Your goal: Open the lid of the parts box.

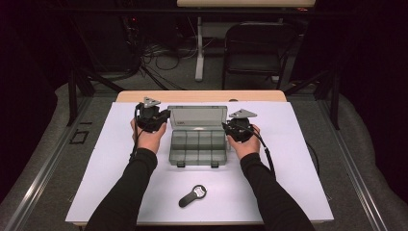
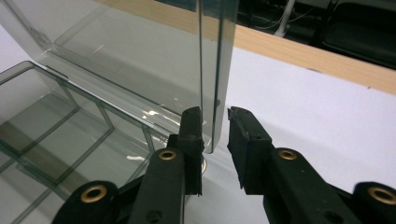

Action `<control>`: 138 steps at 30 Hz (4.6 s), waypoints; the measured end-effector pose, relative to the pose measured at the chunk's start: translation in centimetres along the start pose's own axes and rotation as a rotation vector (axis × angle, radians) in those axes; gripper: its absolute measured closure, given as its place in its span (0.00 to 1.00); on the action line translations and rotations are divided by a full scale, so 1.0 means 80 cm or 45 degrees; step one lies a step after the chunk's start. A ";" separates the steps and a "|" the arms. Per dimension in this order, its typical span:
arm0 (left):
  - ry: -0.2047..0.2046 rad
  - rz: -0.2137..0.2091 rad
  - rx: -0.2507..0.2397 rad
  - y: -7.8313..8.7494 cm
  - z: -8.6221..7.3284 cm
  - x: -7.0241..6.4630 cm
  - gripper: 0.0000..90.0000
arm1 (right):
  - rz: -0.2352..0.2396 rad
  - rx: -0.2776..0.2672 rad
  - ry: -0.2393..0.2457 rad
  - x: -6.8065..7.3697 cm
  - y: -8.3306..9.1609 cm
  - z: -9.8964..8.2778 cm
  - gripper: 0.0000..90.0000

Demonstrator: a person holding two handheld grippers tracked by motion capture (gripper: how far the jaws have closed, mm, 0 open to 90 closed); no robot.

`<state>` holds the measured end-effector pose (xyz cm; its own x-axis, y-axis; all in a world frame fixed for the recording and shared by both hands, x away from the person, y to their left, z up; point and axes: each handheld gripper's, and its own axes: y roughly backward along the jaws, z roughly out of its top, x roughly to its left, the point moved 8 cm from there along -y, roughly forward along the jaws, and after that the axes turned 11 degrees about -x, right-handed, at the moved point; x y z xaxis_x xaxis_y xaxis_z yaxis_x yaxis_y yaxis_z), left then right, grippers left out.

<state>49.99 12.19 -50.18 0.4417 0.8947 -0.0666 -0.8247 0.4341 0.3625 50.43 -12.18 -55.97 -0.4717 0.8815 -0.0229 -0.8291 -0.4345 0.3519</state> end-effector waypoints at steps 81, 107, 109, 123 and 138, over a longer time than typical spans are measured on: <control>0.181 -0.061 0.401 -0.018 -0.099 -0.006 0.95 | -0.035 0.024 -0.021 -0.001 -0.007 -0.004 0.95; 0.224 -0.056 0.387 -0.020 -0.099 -0.004 0.95 | -0.051 0.008 -0.081 -0.004 -0.013 -0.004 0.95; 0.230 -0.057 0.388 -0.020 -0.099 -0.004 0.95 | -0.052 0.009 -0.085 -0.004 -0.014 -0.004 0.95; 0.232 -0.049 0.384 -0.021 -0.098 -0.004 0.96 | -0.082 0.010 -0.215 -0.008 -0.022 -0.004 0.96; 0.234 -0.045 0.383 -0.021 -0.099 -0.004 0.96 | -0.082 0.018 -0.300 -0.013 -0.030 -0.006 0.96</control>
<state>48.44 11.98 -58.10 0.3747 0.8955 -0.2401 -0.6570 0.4392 0.6128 52.76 -12.15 -57.22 -0.3337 0.9268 0.1724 -0.8500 -0.3749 0.3701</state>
